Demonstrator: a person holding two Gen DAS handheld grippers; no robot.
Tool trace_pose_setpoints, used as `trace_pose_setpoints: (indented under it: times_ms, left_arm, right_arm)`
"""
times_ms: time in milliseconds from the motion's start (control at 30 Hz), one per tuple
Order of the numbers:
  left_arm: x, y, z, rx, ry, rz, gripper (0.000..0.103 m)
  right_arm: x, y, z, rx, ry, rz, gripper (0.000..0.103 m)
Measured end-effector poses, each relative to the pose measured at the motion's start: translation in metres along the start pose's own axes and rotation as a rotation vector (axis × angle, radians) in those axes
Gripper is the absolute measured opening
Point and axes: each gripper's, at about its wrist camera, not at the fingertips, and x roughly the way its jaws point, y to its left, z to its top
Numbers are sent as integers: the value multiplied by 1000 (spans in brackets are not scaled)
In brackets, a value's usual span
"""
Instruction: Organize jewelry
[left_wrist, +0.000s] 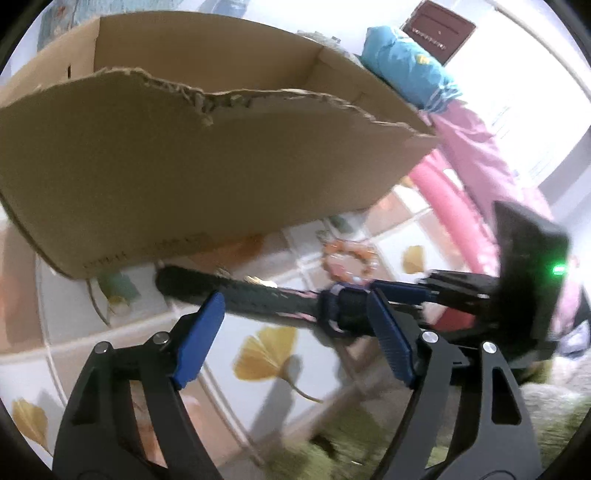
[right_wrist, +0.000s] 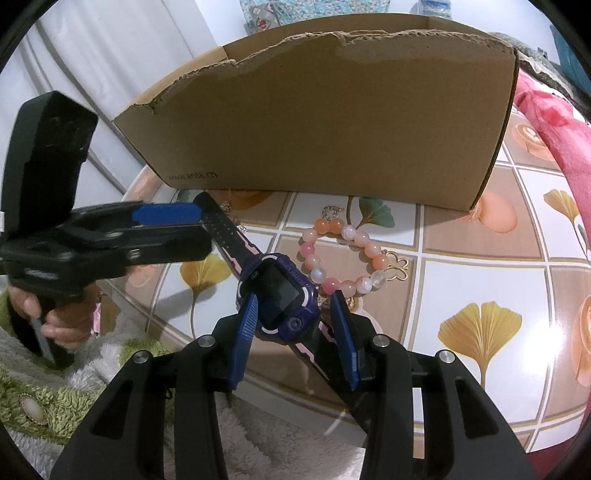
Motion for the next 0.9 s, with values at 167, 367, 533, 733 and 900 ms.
trace_pose_setpoints:
  times_ms: [167, 367, 533, 733, 900]
  left_arm:
    - [8, 3, -9, -108, 55, -176, 75]
    - [28, 21, -8, -290, 61, -283, 75]
    - [28, 15, -7, -287, 31, -272, 75]
    - [24, 22, -8, -340, -13, -315, 75]
    - [21, 19, -6, -322, -22, -293, 75]
  right_arm:
    - [-1, -2, -1, -2, -2, 3, 39]
    - [-3, -2, -2, -11, -5, -2, 39]
    - [-2, -2, -2, -11, -7, 3, 39]
    - [-2, -3, -3, -11, -7, 6, 39]
    - [-3, -4, -2, -10, -7, 6, 39]
